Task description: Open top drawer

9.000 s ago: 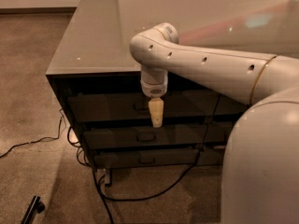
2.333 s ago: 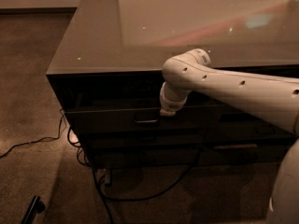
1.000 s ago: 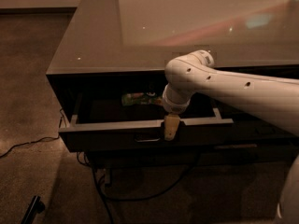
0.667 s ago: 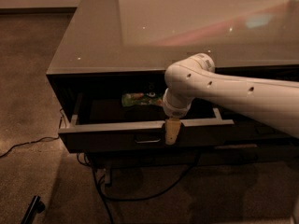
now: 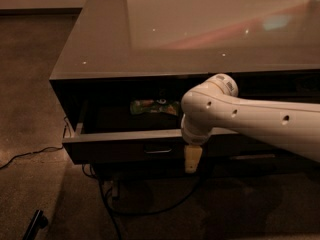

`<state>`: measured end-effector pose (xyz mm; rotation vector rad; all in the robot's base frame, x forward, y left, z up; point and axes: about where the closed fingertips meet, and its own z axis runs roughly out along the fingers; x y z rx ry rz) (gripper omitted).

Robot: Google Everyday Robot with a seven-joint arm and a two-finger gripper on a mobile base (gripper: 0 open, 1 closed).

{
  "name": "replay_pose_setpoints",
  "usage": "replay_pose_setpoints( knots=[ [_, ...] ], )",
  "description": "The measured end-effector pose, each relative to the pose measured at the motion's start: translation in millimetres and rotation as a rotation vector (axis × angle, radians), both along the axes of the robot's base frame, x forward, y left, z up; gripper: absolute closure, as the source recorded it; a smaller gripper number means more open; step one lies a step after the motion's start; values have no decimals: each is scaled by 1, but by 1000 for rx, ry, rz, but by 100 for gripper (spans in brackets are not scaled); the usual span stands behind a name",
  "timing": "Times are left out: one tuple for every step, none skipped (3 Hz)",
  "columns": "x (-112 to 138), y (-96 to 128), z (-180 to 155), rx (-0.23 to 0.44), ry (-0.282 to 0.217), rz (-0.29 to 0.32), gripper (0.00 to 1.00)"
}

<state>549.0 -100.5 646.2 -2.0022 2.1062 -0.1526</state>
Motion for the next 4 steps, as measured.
replay_pose_setpoints(
  knots=[
    [-23,-11,-12,-25,22,-13,17],
    [-47,-22,-24,-58,51,-20,41],
    [-49,-23,-21,-60,53,-20,63],
    [-49,-23,-17,-60,53,-20,87]
  ],
)
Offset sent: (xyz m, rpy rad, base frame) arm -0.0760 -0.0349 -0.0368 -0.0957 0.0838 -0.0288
